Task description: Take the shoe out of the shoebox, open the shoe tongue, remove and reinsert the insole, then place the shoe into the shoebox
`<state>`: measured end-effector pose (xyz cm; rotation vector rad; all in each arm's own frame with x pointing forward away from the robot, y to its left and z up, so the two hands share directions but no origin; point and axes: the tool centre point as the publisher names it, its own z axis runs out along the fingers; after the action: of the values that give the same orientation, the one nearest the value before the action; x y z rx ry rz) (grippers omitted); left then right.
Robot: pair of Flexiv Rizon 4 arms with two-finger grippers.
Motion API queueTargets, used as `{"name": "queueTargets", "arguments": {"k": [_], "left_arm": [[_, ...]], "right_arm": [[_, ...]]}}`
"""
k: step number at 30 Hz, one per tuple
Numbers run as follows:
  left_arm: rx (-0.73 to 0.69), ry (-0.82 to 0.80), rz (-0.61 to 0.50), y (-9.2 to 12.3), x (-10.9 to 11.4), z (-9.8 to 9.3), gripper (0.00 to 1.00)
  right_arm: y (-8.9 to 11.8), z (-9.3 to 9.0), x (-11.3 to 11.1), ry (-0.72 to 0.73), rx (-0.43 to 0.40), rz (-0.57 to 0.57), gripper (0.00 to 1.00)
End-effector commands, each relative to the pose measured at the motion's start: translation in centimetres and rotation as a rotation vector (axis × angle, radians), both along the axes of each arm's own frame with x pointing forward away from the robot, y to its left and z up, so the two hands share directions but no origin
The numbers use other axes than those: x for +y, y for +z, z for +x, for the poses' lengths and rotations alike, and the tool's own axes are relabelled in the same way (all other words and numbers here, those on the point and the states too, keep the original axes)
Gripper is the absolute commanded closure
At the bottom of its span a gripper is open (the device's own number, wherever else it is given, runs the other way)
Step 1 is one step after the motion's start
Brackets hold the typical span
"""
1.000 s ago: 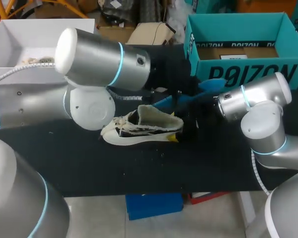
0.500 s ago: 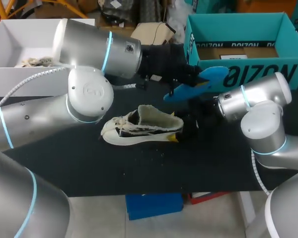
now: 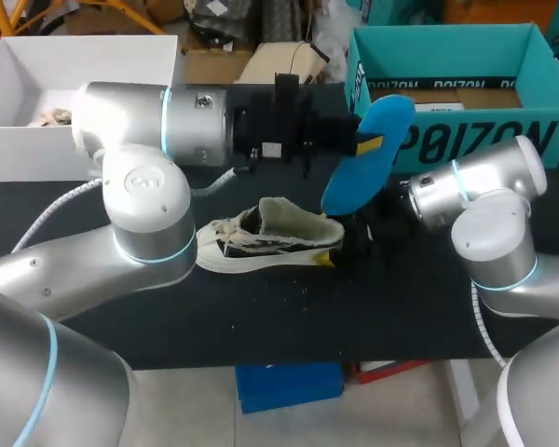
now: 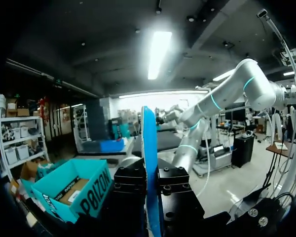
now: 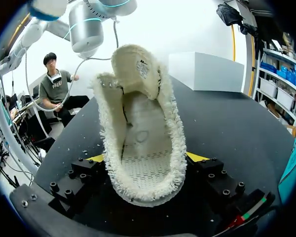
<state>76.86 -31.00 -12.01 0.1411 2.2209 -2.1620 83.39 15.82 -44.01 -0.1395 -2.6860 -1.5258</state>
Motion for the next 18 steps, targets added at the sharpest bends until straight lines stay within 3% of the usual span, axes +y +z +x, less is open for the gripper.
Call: {"name": "queueTargets", "arguments": {"k": [1, 5, 13, 18], "left_arm": [[0.068, 0.001, -0.005, 0.5, 0.9, -1.3, 1.00], [0.154, 0.002, -0.010, 1.7, 1.0, -2.5, 1.00], [0.334, 0.014, -0.154, 5.0, 1.6, -4.4, 1.00], [0.363, 0.006, -0.190, 7.2, 2.2, -5.2, 1.00]], "right_arm": [[-0.2, 0.0, 0.1, -0.002, 0.000, -0.001, 1.00], [-0.2, 0.0, 0.1, -0.002, 0.000, -0.001, 1.00], [-0.2, 0.0, 0.1, -0.002, 0.000, -0.001, 1.00], [-0.2, 0.0, 0.1, -0.002, 0.000, -0.001, 1.00]]}}
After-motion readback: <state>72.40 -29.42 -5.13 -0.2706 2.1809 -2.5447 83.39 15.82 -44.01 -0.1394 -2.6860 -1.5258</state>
